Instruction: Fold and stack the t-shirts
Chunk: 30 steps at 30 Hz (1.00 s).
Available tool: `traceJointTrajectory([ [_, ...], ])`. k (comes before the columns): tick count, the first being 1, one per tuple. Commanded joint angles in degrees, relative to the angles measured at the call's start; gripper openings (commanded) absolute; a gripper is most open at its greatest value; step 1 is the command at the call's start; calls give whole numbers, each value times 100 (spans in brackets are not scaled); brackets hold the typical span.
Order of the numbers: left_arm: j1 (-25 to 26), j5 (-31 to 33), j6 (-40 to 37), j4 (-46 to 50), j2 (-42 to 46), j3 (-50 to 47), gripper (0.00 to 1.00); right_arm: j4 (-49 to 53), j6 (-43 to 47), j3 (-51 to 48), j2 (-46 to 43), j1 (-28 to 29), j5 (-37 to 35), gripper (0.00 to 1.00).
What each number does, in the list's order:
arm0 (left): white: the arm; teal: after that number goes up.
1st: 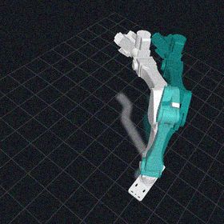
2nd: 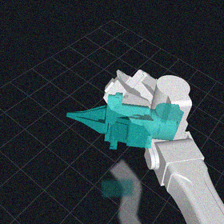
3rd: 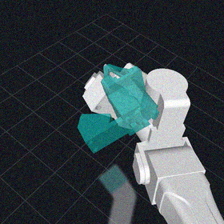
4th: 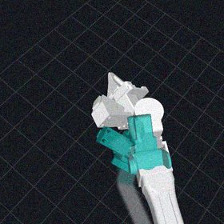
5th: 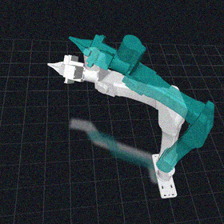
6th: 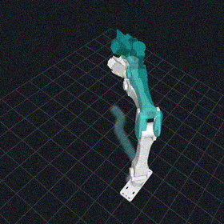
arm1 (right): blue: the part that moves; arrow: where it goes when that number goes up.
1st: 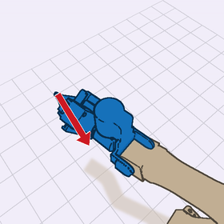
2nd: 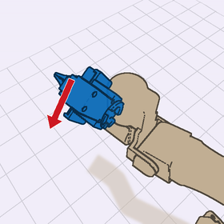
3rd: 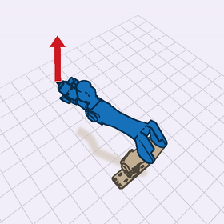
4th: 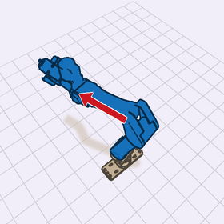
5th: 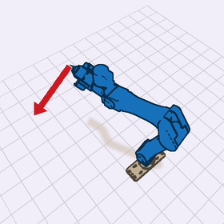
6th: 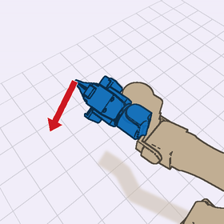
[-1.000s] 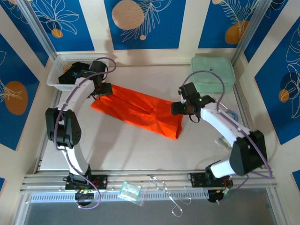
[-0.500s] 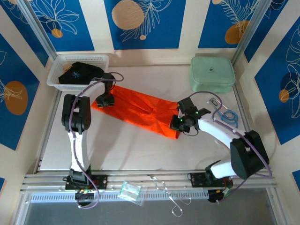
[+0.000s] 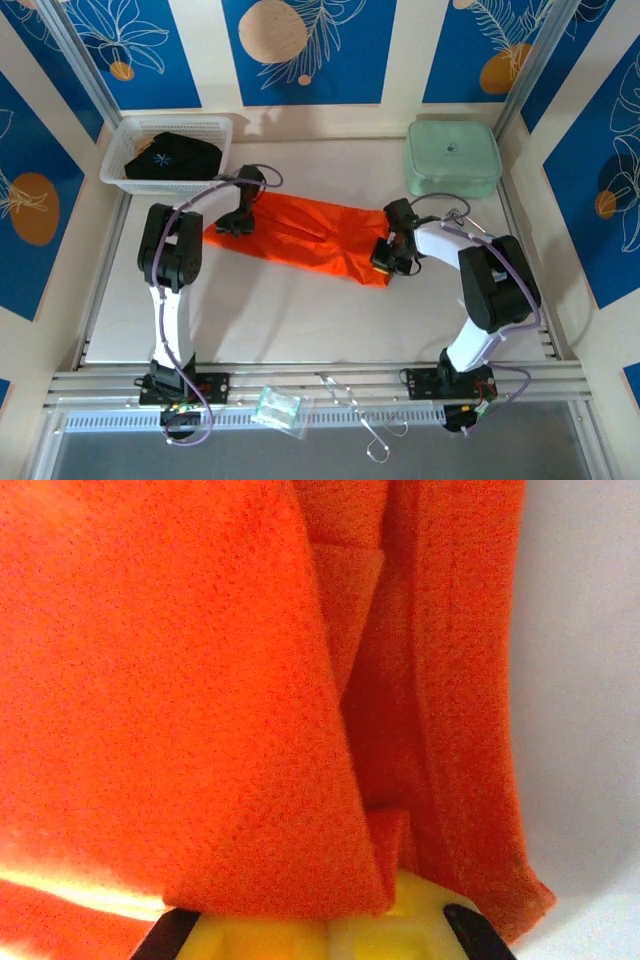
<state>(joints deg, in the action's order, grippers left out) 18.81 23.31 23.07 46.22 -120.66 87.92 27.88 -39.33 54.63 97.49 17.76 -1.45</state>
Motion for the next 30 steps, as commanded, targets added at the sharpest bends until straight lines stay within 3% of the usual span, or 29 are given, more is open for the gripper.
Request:
traceJointTrajectory([
  [1, 341, 118, 194, 438, 133, -583, 46, 161, 436, 431, 405, -138, 81, 0],
  [12, 1249, 85, 1110, 526, 1465, -2507, 46, 1119, 1931, 2902, 2102, -594, 73, 0],
  [18, 2164, -364, 1930, 689, 2157, -3009, 46, 1423, 2539, 4414, 2796, -644, -91, 0],
  [24, 2885, -107, 2297, 1630, 2859, -2268, 49, 1428, 2823, 5010, 2311, -571, -194, 0],
  [28, 2856, 539, 2231, 2429, 3527, -1484, 59, 1143, 2705, 4243, 1179, -362, -227, 7],
  [30, 2584, 806, 2057, 2594, 3748, -1327, 60, 971, 2499, 3640, 537, -204, -66, 8],
])
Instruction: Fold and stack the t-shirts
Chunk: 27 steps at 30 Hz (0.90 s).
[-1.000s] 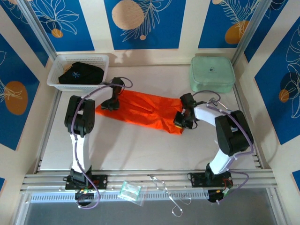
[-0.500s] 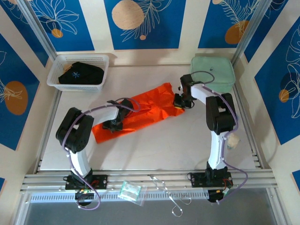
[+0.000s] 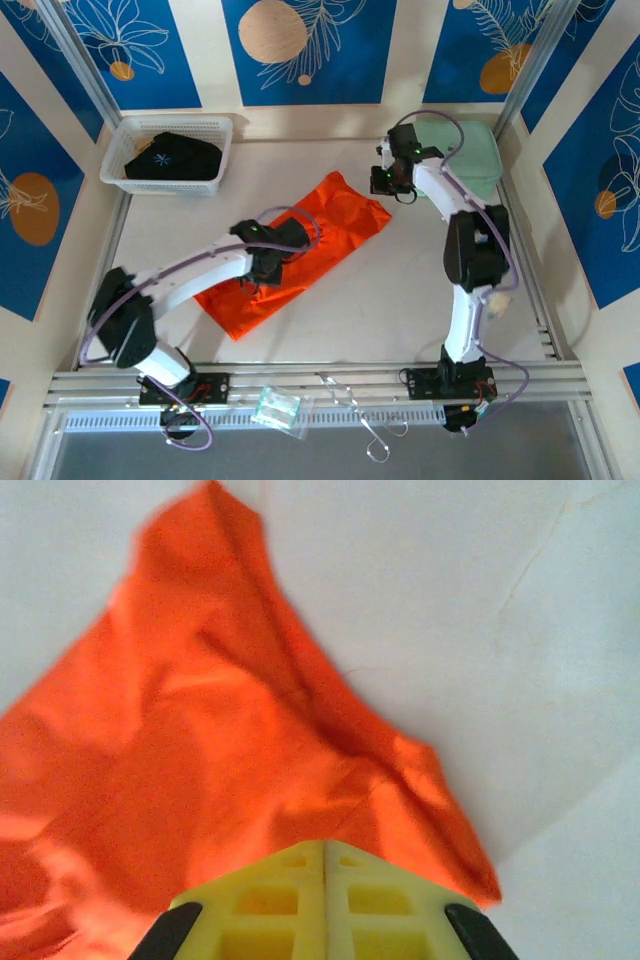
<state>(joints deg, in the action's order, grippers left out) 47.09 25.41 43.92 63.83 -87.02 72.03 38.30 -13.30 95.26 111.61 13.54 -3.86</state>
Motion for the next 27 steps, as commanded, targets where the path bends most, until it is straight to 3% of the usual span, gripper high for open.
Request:
traceJointTrajectory([
  [1, -522, 669, -189, 792, 467, 216, 60, -139, -263, -764, -1212, 310, 287, 4],
  [5, -1939, 172, -985, -108, 420, -317, 56, -455, -929, -2040, -2397, 930, 314, 0],
  [10, -2663, 258, -1210, -797, -320, -486, 51, -916, -1758, -3207, -3287, 1664, 330, 0],
  [17, -2705, 297, -1256, -1304, -1099, -668, 44, -1285, -2232, -3895, -3551, 1906, 467, 0],
  [22, -2623, 47, -1238, -1418, -906, -1156, 43, -1528, -2318, -4049, -3346, 1902, 529, 0],
  [24, -2491, -47, -1157, -1415, -734, -1393, 43, -1618, -2326, -4007, -3195, 1870, 574, 3],
  [27, -2216, -165, -972, -1344, -460, -1746, 44, -1660, -2334, -3851, -2904, 1751, 635, 0],
])
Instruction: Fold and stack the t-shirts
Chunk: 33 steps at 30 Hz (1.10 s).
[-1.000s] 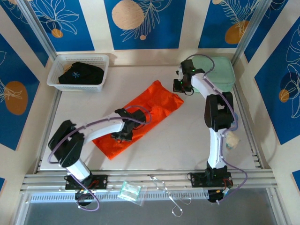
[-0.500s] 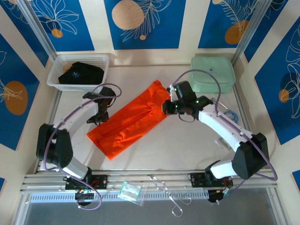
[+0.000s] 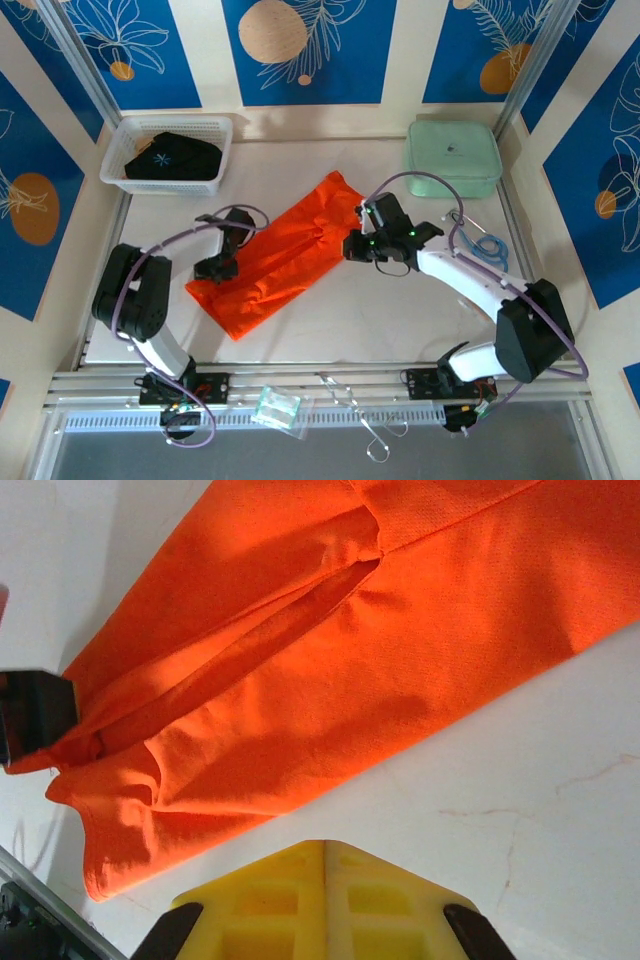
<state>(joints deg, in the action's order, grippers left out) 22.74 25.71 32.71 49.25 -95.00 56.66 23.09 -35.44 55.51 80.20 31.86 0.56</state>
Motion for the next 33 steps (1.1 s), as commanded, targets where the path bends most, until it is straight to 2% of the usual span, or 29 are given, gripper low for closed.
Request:
traceJointTrajectory([
  [1, 324, -204, 225, 147, 414, -309, 44, -133, -138, 203, 364, -137, 208, 0],
  [7, 666, -231, 501, 187, 621, -649, 45, 203, -94, 999, 1457, -559, 41, 0],
  [18, 894, -648, 632, -191, 38, -791, 45, 778, 26, 2845, 3828, -1281, 445, 0],
  [27, 1496, -1587, 1130, -480, 143, -973, 47, 1681, 424, 4606, 5230, -1537, 715, 0],
  [33, 1913, -2306, 1683, -990, 254, -1148, 49, 2601, 873, 6540, 6344, -1672, 980, 0],
])
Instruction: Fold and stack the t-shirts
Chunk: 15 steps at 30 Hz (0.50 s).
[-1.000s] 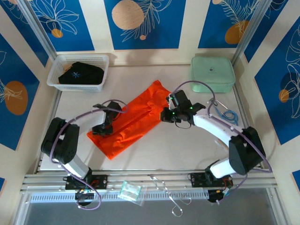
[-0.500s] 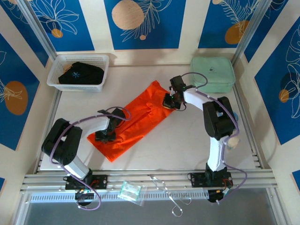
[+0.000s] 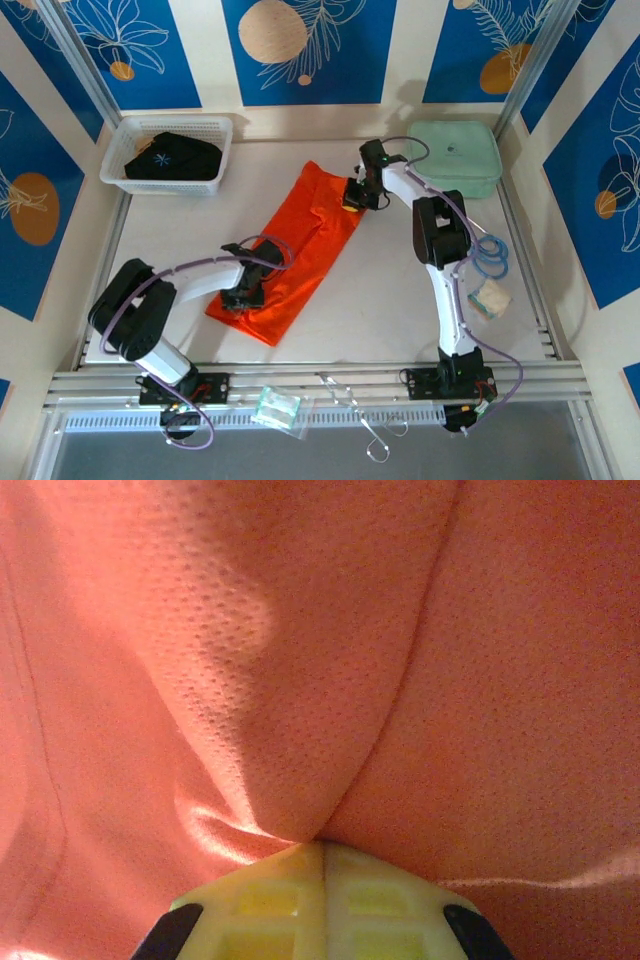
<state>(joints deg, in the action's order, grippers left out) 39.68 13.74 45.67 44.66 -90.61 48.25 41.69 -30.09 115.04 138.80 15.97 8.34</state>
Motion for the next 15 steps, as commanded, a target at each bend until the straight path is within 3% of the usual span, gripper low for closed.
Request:
traceJointTrajectory([
  [1, 286, -1245, 479, -656, -150, -320, 53, 906, 411, 1003, 717, -92, 273, 0],
  [7, 660, -1836, 937, -1257, 97, -181, 66, 1605, 543, 3329, 1944, -183, 735, 0],
  [15, 997, -2193, 752, -1447, 565, 495, 88, 1251, 667, 3645, 1393, -323, 1120, 0],
])
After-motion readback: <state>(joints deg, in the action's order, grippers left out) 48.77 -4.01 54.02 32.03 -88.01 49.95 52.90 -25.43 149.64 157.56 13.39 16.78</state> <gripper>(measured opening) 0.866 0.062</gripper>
